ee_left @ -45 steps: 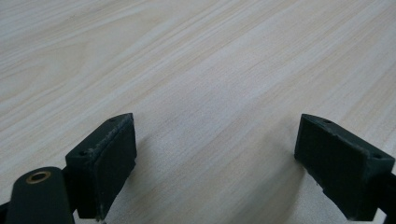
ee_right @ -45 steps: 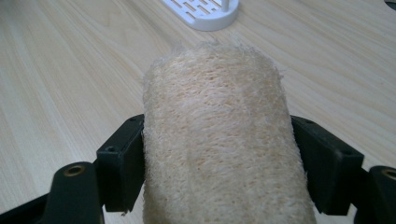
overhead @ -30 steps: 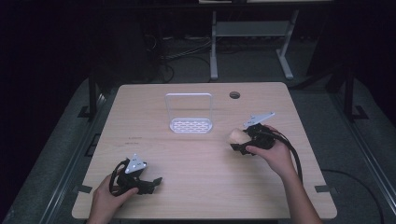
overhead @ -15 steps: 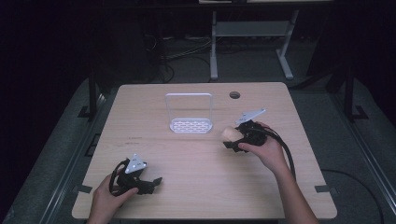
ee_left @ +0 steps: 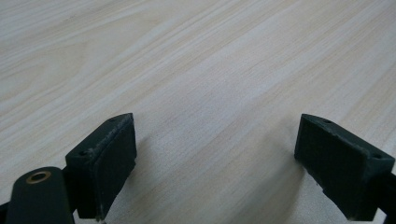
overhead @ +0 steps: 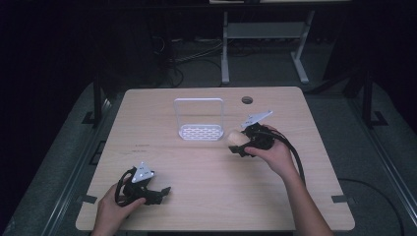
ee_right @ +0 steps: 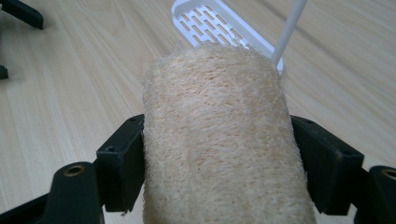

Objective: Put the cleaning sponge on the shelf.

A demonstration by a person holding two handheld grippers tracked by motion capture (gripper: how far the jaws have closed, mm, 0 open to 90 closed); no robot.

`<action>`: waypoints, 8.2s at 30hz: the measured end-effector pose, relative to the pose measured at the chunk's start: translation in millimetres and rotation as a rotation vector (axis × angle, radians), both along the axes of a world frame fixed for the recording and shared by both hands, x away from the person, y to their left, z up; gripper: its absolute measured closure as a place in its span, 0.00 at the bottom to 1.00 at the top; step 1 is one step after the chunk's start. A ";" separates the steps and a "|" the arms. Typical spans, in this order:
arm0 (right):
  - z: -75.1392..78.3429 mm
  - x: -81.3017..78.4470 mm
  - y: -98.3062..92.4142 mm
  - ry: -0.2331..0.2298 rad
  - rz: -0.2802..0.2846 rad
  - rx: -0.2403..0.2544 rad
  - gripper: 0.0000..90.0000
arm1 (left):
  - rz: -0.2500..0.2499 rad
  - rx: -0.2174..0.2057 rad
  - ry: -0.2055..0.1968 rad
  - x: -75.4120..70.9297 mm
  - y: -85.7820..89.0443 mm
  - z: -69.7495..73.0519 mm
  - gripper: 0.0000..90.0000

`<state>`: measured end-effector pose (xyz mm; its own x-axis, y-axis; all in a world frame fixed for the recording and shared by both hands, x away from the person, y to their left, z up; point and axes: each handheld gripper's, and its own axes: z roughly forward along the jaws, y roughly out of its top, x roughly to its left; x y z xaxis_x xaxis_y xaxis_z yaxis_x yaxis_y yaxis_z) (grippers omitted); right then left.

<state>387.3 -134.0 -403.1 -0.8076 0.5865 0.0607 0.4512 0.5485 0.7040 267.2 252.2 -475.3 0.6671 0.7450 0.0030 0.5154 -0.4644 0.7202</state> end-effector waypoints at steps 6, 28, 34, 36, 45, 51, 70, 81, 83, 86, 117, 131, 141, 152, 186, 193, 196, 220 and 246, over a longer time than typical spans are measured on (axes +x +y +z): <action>3.0 4.7 9.8 -0.002 0.016 0.003 0.28 | 0.000 0.000 0.000 0.0 0.0 0.0 0.13; 3.6 19.0 47.9 0.001 0.063 0.018 0.28 | -0.002 0.003 0.000 0.0 0.2 0.1 0.13; -0.8 24.2 57.2 0.002 0.067 0.019 0.28 | 0.000 0.000 0.000 0.0 0.0 0.0 0.13; -2.5 25.8 60.7 0.008 0.065 0.016 0.28 | 0.000 0.000 0.000 0.0 0.0 -0.1 0.13; -4.5 35.6 77.7 0.003 0.070 0.010 0.28 | -0.001 0.001 -0.001 0.1 0.1 -0.1 0.13; -5.6 42.5 87.8 0.000 0.066 0.006 0.28 | 0.000 0.002 -0.002 0.1 0.1 -0.1 0.13; -14.5 65.5 121.2 -0.023 0.071 -0.029 0.28 | 0.000 0.001 -0.001 0.0 0.0 0.0 0.13; -28.1 75.4 134.8 -0.023 0.065 -0.044 0.27 | 0.000 0.001 -0.001 0.0 0.0 0.0 0.13; -31.2 77.3 136.5 -0.026 0.063 -0.043 0.27 | 0.000 0.001 -0.002 0.1 0.1 0.0 0.13; -35.5 79.4 139.6 -0.022 0.053 -0.041 0.27 | 0.000 0.001 -0.001 0.0 0.0 0.0 0.13; -48.9 91.0 148.3 -0.036 0.030 -0.084 0.24 | 0.000 0.000 -0.001 0.0 0.0 0.0 0.13; -17.4 75.9 144.6 -0.094 0.042 -0.066 0.24 | 0.000 0.002 -0.001 0.0 0.0 0.0 0.13; 0.1 55.1 135.9 -0.101 0.071 -0.038 0.39 | 0.000 0.002 -0.001 0.1 0.1 -0.1 0.13; -0.9 37.4 129.3 -0.066 0.131 -0.011 0.70 | 0.000 0.002 -0.001 0.1 0.1 -0.1 0.13; -36.8 54.7 103.8 -0.014 -0.002 -0.053 1.00 | 0.000 0.001 -0.001 0.0 0.0 0.0 0.13; -34.1 52.3 102.6 -0.013 0.004 -0.041 1.00 | 0.000 0.000 -0.001 0.0 0.0 -0.1 0.13; -31.2 47.7 100.2 -0.011 0.007 -0.026 0.99 | 0.001 0.000 -0.001 0.0 0.0 -0.1 0.13; -7.6 6.1 44.4 -0.088 -0.029 0.015 0.52 | -0.002 0.004 -0.001 0.1 0.2 0.2 0.13; -19.1 -50.1 -35.0 -0.109 -0.161 0.022 0.27 | 0.001 -0.002 -0.005 0.1 0.0 -0.3 0.13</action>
